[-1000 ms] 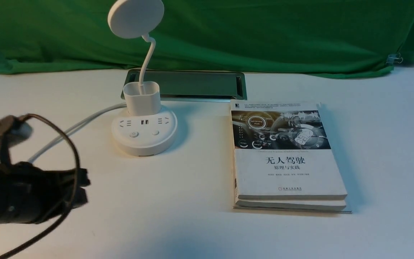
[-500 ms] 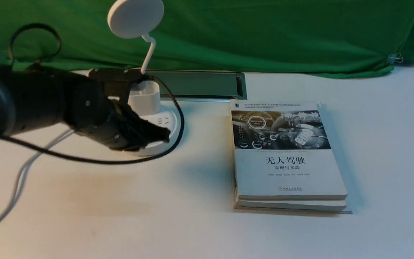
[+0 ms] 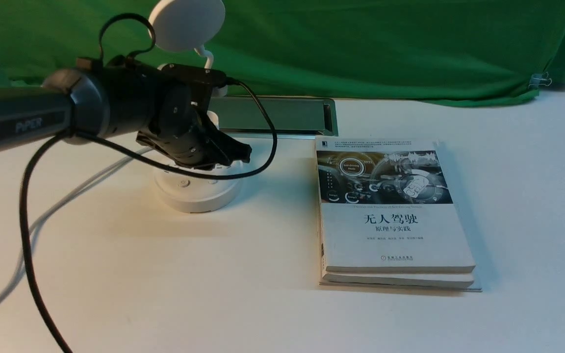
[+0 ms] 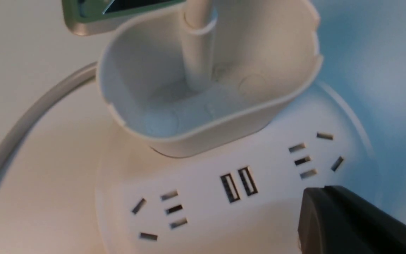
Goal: Turn on the desk lamp on the white desktop with your hand.
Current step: 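Press the power button on the lamp base to turn the lamp on with the left gripper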
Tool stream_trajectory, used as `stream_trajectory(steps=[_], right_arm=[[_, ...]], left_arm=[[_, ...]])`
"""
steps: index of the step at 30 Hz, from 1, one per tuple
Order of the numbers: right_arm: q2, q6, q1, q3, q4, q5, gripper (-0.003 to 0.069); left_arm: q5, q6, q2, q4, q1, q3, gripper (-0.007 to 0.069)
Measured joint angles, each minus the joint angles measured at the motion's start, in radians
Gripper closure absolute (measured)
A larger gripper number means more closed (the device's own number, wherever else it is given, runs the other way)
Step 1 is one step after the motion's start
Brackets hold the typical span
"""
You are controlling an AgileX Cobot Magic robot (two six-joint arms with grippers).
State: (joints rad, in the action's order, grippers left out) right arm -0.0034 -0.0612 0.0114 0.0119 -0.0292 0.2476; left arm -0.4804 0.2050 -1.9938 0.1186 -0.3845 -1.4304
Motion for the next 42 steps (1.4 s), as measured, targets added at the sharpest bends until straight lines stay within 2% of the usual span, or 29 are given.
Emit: stream_trajectory(steps=[31, 40, 42], right_arm=[[0.000, 0.000, 0.000, 0.000, 0.000, 0.000, 0.0418], [0.000, 0.000, 0.000, 0.000, 0.000, 0.000, 0.0418], [0.000, 0.000, 0.000, 0.000, 0.000, 0.000, 0.0418]], left_arm=[[-0.029, 0.006, -0.029, -0.024, 0.000, -0.002, 0.0624], [0.036, 0.026, -0.033, -0.023, 0.000, 0.046, 0.0624], [0.088, 0.030, -0.031, -0.017, 0.000, 0.069, 0.0624]])
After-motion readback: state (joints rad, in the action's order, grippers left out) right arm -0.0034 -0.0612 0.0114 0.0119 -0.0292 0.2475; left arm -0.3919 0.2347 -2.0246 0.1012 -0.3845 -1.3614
